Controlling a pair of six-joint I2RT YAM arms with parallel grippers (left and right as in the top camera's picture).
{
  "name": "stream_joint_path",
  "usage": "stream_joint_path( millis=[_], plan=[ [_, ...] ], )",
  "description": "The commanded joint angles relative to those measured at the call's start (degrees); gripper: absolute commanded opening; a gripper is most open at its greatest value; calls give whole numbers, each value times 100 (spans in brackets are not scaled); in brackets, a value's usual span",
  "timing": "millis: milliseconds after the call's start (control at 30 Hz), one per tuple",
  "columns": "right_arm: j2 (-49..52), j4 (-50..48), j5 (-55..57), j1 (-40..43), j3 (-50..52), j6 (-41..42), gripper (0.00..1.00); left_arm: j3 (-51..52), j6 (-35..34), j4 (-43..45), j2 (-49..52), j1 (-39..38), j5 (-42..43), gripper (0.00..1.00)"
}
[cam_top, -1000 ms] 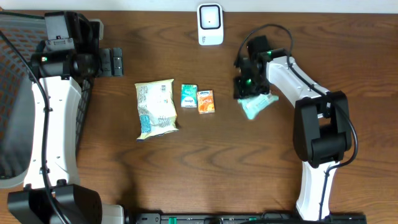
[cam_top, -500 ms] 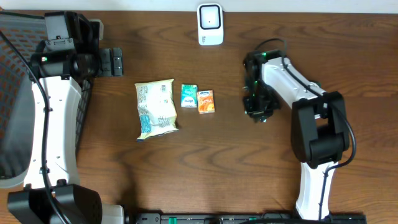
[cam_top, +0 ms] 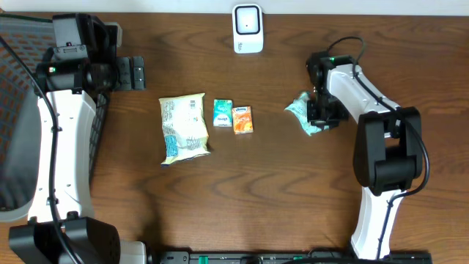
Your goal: Scan the item barcode
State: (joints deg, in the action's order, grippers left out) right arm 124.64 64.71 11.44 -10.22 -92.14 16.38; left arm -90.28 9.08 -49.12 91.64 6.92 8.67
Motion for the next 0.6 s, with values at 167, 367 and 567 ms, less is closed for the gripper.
stream_joint_path(
  millis=[167, 367, 567],
  plan=[
    [-22, -1600, -1331, 46, 0, -909, 24, -70, 76, -13, 9, -9, -31, 98],
    [-17, -2109, -1762, -74, 0, -1237, 33, -70, 76, -13, 9, -9, -31, 98],
    [-192, -2105, -3069, 343, -87, -1154, 40, -70, 76, -13, 9, -9, -31, 98]
  ],
)
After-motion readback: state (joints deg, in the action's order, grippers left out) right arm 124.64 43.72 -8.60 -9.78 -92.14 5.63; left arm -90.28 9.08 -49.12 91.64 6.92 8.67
